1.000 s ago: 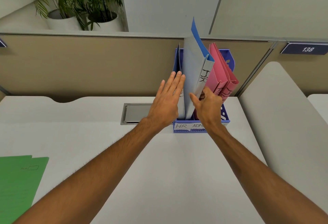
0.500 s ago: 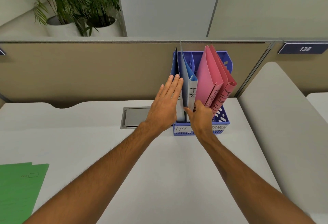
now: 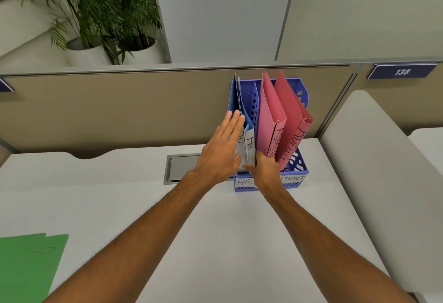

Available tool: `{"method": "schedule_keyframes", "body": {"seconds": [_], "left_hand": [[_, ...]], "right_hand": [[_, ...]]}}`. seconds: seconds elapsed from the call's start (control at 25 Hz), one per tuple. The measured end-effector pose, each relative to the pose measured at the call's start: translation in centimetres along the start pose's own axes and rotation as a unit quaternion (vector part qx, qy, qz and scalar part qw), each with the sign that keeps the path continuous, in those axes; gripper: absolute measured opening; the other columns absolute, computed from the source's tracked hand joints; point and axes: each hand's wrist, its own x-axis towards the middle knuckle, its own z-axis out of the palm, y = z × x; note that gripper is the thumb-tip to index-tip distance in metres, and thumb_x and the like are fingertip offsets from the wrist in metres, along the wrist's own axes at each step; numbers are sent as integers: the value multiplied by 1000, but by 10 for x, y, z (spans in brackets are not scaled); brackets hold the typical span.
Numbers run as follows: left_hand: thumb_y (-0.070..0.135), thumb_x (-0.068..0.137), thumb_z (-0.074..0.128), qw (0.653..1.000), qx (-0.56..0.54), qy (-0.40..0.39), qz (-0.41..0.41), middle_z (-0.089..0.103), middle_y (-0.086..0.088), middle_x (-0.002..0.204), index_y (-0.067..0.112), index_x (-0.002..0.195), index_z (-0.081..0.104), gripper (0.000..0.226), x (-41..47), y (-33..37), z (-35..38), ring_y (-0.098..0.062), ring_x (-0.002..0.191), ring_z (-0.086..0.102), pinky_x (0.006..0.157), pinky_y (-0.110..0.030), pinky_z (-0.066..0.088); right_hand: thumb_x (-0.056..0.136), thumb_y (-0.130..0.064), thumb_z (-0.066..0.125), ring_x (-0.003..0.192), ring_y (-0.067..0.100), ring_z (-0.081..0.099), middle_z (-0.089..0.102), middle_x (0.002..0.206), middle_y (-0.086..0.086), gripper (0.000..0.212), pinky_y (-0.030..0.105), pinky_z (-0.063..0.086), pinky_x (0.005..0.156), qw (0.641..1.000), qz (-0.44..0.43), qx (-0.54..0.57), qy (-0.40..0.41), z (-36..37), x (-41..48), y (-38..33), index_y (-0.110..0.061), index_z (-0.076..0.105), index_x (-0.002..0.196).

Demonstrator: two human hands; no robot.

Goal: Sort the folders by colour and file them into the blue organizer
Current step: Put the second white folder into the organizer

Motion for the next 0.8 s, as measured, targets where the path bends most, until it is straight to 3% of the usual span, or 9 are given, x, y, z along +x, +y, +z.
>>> {"method": "schedule_keyframes", "body": {"seconds": [0.12, 0.24, 0.48, 0.72, 0.8], "left_hand": [[19, 89, 63, 1000, 5, -9, 16, -12, 3, 163, 20, 155, -3, 93, -2, 1, -7, -14, 149, -17, 123, -48, 9], [20, 89, 63, 1000, 4, 10, 24, -14, 4, 163, 23, 156, -3, 94, -18, 0, -16, -14, 149, -16, 123, -45, 4], [23, 91, 63, 999, -15, 22, -40, -8, 4, 164, 25, 156, 5, 87, -96, -17, -35, -16, 151, -1, 122, -44, 18], [31, 95, 59, 983, -81, 37, -158, 7, 5, 164, 25, 153, 24, 68, -213, -56, -58, -18, 149, 19, 117, -45, 30], [30, 94, 60, 977, -91, 39, -189, 12, 4, 162, 25, 151, 29, 65, -251, -76, -65, -19, 147, 23, 115, -45, 32]], "right_hand": [[85, -37, 72, 107, 31, 61, 62, 123, 12, 43, 44, 57, 87, 999, 8, -33, 4, -10, -11, 2, -9, 55, 114], [90, -41, 63, 93, 28, 63, 67, 110, 9, 33, 42, 59, 74, 995, -18, -89, 39, -22, -27, 2, -14, 55, 109], [96, -36, 56, 97, 26, 66, 68, 116, 9, 29, 37, 57, 75, 992, -105, -62, -19, -40, -68, -14, -15, 57, 115], [93, -33, 58, 85, 21, 67, 73, 99, 3, 23, 40, 58, 76, 987, -152, 10, -50, -19, -115, -61, -15, 64, 107], [93, -34, 58, 85, 20, 66, 73, 99, 1, 24, 34, 56, 74, 983, -169, 8, -67, -5, -131, -81, -17, 64, 109]]}}
